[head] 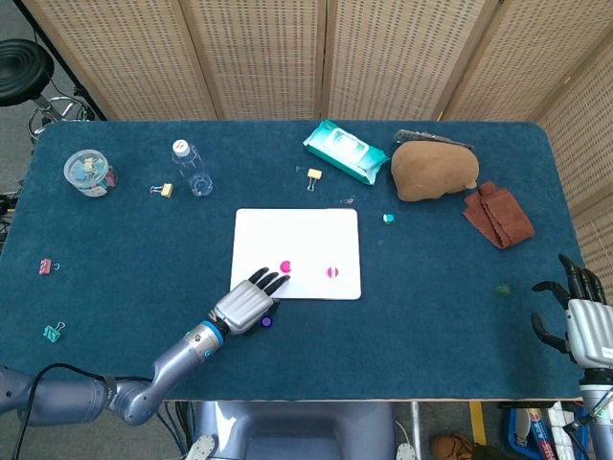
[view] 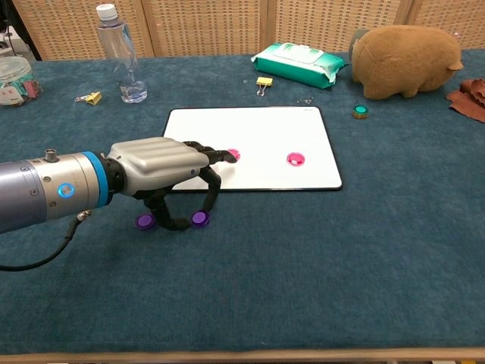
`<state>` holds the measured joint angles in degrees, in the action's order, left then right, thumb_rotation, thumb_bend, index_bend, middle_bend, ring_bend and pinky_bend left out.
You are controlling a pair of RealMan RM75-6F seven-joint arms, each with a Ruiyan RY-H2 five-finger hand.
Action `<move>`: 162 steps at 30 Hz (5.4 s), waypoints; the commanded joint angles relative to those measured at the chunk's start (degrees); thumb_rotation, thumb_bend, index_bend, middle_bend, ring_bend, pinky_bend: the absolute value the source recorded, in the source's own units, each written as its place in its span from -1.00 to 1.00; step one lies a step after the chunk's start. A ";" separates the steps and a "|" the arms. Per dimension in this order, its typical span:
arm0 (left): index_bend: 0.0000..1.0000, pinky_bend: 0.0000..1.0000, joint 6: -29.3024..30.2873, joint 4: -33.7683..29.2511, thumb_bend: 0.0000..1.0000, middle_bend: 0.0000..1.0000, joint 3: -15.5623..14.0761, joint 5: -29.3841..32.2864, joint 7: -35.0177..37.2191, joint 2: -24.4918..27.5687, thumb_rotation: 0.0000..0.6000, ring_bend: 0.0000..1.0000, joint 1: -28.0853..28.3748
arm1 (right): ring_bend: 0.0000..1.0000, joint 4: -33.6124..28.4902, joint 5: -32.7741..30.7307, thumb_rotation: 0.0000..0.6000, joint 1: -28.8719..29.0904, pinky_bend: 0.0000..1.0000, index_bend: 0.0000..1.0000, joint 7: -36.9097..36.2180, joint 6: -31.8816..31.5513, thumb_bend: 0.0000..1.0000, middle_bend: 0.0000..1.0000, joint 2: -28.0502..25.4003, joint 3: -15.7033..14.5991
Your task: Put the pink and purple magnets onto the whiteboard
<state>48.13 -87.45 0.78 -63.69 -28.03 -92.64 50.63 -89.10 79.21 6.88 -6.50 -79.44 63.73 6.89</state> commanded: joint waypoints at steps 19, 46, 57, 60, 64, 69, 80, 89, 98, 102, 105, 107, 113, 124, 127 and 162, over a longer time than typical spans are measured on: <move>0.20 -1.00 0.50 -0.18 -0.27 -1.00 2.29 0.16 1.88 1.62 1.00 -1.00 -0.37 | -1.00 -0.05 -0.05 1.00 -0.02 -1.00 -0.29 -0.04 0.05 -0.17 -1.00 -0.04 -0.01; 0.20 -1.00 -3.60 9.72 -0.26 -1.00 11.57 12.90 3.21 3.10 1.00 -1.00 5.63 | -1.00 0.24 -0.58 1.00 0.29 -1.00 -0.29 0.54 0.84 -0.17 -1.00 0.26 0.00; 0.20 -1.00 -8.69 19.61 -0.26 -1.00 13.56 15.42 4.46 -0.97 1.00 -1.00 10.35 | -1.00 0.24 -1.90 1.00 0.09 -1.00 -0.28 0.82 0.78 -0.17 -1.00 0.02 0.56; 0.20 -1.00 -10.75 23.20 -0.26 -1.00 14.06 17.31 4.79 -2.87 1.00 -1.00 11.93 | -1.00 0.22 -2.13 1.00 0.18 -1.00 -0.28 0.91 1.11 -0.17 -1.00 -0.04 0.58; 0.20 -1.00 -12.23 26.83 -0.26 -1.00 14.31 18.13 5.79 -5.21 1.00 -1.00 13.15 | -1.00 0.22 -2.30 1.00 0.31 -1.00 -0.28 0.94 1.47 -0.17 -1.00 -0.05 0.60; -0.18 -1.00 -13.31 30.34 -0.26 -1.00 14.18 18.48 6.65 -7.45 1.00 -1.00 14.08 | -1.00 0.40 -2.66 1.00 0.43 -1.00 -0.28 0.72 1.83 -0.17 -1.00 -0.15 0.76; -0.51 -1.00 -11.38 26.91 -0.27 -1.00 13.40 15.77 9.01 -5.56 1.00 -1.00 12.56 | -1.00 0.49 -2.69 1.00 0.30 -1.00 -0.28 0.09 1.82 -0.17 -1.00 -0.35 0.80; -0.51 -1.00 -5.68 9.27 -0.27 -1.00 9.02 7.22 10.59 4.81 1.00 -1.00 6.46 | -1.00 -0.01 -2.07 1.00 0.31 -1.00 -0.28 0.54 1.53 -0.17 -1.00 -0.31 0.60; -0.55 -1.00 -0.76 -3.00 -0.33 -1.00 2.17 -2.40 10.59 12.23 1.00 -1.00 0.63 | -1.00 -0.70 -1.59 1.00 0.17 -1.00 -0.28 0.98 1.10 -0.17 -1.00 -0.40 0.38; -0.61 -1.00 1.12 -5.70 -0.41 -1.00 -0.35 -6.29 10.51 13.82 1.00 -1.00 -1.37 | -1.00 -0.91 -1.45 1.00 0.07 -1.00 -0.28 1.05 0.91 -0.17 -1.00 -0.44 0.31; -0.64 -1.00 2.48 -6.64 -0.41 -1.00 -2.12 -8.39 9.46 14.87 1.00 -1.00 -2.79 | -1.00 -1.00 -1.40 1.00 0.03 -1.00 -0.28 0.94 0.82 -0.17 -1.00 -0.49 0.32; -0.64 -1.00 3.07 -6.65 -0.42 -1.00 -2.66 -9.24 9.00 15.00 1.00 -1.00 -3.36 | -1.00 -1.02 -1.34 1.00 0.00 -1.00 -0.28 0.84 0.74 -0.17 -1.00 -0.55 0.33; -0.54 -1.00 3.83 -5.67 -0.42 -1.00 -4.63 -12.89 10.64 14.38 1.00 -1.00 -5.15 | -1.00 -1.04 -1.31 1.00 -0.13 -1.00 -0.28 0.19 0.56 -0.17 -1.00 -0.79 0.41; -0.45 -1.00 3.95 -2.73 -0.42 -1.00 -6.49 -15.52 10.75 12.01 1.00 -1.00 -7.59 | -1.00 -1.03 -1.15 1.00 -0.27 -1.00 -0.28 -0.27 0.33 -0.17 -1.00 -1.01 0.42; -0.45 -1.00 4.59 -1.92 -0.42 -1.00 -6.52 -16.07 10.40 11.44 1.00 -1.00 -8.34 | -1.00 -1.00 -1.14 1.00 -0.26 -1.00 -0.28 -0.30 0.42 -0.17 -1.00 -1.04 0.38; -0.23 -1.00 3.40 0.33 -0.40 -1.00 -5.05 -18.76 8.79 7.88 1.00 -1.00 -10.21 | -1.00 -1.01 -1.30 1.00 -0.36 -1.00 -0.28 -0.57 0.46 -0.17 -1.00 -1.16 0.41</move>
<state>51.55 -87.14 -4.29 -82.44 -19.21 -84.74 40.43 -90.11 77.92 6.53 -7.07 -78.99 62.57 7.31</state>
